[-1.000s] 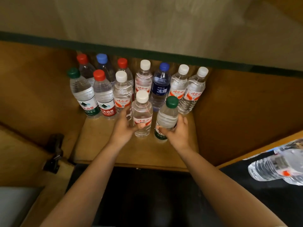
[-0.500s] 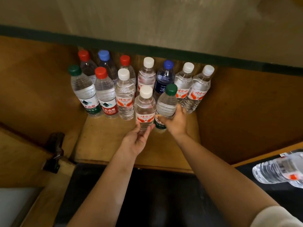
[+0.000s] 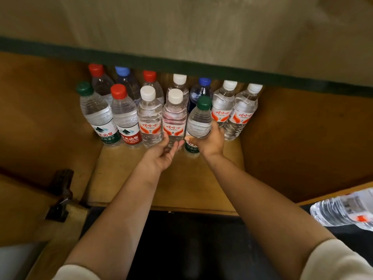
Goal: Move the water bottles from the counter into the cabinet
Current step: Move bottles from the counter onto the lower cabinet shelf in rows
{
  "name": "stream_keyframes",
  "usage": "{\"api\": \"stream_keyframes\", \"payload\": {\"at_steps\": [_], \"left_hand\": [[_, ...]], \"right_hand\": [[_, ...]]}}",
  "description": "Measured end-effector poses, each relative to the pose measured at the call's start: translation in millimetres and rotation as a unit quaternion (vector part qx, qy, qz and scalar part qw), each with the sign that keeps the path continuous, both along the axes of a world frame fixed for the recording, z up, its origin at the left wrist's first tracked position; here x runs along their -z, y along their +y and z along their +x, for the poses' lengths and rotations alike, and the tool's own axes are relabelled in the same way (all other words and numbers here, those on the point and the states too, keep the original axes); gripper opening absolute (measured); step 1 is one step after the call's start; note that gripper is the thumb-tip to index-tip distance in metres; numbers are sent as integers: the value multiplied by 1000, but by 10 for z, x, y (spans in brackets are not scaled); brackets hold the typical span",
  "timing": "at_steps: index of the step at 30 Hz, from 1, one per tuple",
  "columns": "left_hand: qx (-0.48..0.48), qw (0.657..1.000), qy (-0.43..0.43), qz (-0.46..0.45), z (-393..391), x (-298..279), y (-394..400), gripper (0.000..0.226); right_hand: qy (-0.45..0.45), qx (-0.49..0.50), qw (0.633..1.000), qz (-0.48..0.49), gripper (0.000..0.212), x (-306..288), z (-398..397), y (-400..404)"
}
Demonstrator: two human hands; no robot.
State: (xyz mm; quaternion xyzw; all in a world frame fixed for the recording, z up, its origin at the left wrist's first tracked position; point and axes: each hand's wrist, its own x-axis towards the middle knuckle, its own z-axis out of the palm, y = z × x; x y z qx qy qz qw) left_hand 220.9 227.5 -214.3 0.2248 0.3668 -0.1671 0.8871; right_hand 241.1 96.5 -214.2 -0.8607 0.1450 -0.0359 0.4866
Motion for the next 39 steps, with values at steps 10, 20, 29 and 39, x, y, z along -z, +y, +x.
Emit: {"api": "stream_keyframes", "payload": {"at_steps": [10,20,29,39], "left_hand": [[19,1000,-3,6,126,64,41,16],[17,1000,1,2,122,65,61,13],[94,990,-29,106,-87,83,-27,15],[349,861,-70,364,-929,232,-430,13]], "right_hand": [[6,-18,999,-31,69,72,110,-30],[-12,-7,999,-41,63,146,98,12],[42,-42,997,52,86,179,-44,-136],[128,-173,972,91,39,329,-1123,-818]]}}
